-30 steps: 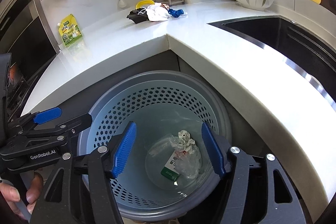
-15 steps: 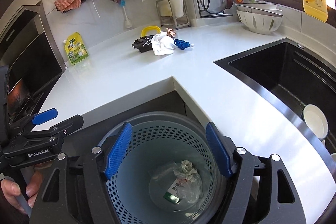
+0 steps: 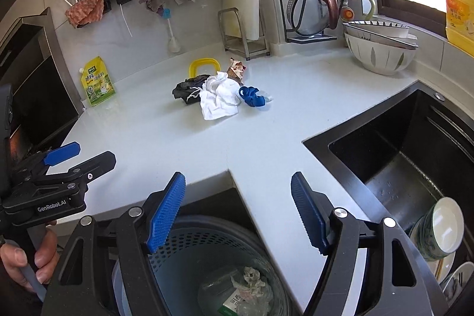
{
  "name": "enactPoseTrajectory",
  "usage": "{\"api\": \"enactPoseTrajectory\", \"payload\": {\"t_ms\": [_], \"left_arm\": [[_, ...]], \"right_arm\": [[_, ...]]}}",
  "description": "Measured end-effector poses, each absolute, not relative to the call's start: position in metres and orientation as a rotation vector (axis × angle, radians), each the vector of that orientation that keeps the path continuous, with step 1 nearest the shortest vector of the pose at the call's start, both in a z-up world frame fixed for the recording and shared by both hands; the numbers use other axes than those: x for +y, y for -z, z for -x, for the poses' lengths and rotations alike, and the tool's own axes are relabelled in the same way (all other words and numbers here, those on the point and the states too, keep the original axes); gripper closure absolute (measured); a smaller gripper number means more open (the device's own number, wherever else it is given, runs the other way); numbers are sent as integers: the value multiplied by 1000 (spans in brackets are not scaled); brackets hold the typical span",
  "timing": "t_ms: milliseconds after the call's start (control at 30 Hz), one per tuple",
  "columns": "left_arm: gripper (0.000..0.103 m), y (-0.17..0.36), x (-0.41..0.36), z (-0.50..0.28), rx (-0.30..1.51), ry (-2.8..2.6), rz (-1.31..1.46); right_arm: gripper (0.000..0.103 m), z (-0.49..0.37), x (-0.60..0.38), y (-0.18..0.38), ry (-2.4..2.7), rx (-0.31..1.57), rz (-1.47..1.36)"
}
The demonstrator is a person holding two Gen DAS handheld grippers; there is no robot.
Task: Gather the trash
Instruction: 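Move both open tools forward to the white tissue and blue strap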
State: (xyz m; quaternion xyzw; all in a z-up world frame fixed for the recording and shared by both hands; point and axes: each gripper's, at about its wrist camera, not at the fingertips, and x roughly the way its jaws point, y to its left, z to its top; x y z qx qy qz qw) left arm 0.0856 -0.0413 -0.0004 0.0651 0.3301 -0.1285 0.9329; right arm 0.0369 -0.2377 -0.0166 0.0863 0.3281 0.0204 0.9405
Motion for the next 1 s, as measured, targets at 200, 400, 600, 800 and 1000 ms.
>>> {"api": "enactPoseTrajectory", "payload": {"t_ms": [200, 400, 600, 800, 1000], "left_arm": [[9, -5, -53, -117, 664, 280, -137], [9, -3, -56, -148, 682, 265, -125], [9, 1, -57, -173, 705, 239, -141], [9, -1, -57, -195, 701, 220, -138], [9, 3, -58, -219, 731, 217, -118]], "right_arm": [[32, -80, -252, 19, -41, 703, -186], [32, -116, -260, 21, -49, 733, -180], [32, -150, -268, 30, -48, 769, -197], [32, -172, -267, 33, -56, 781, -201], [32, -194, -268, 31, -54, 781, -190]]}}
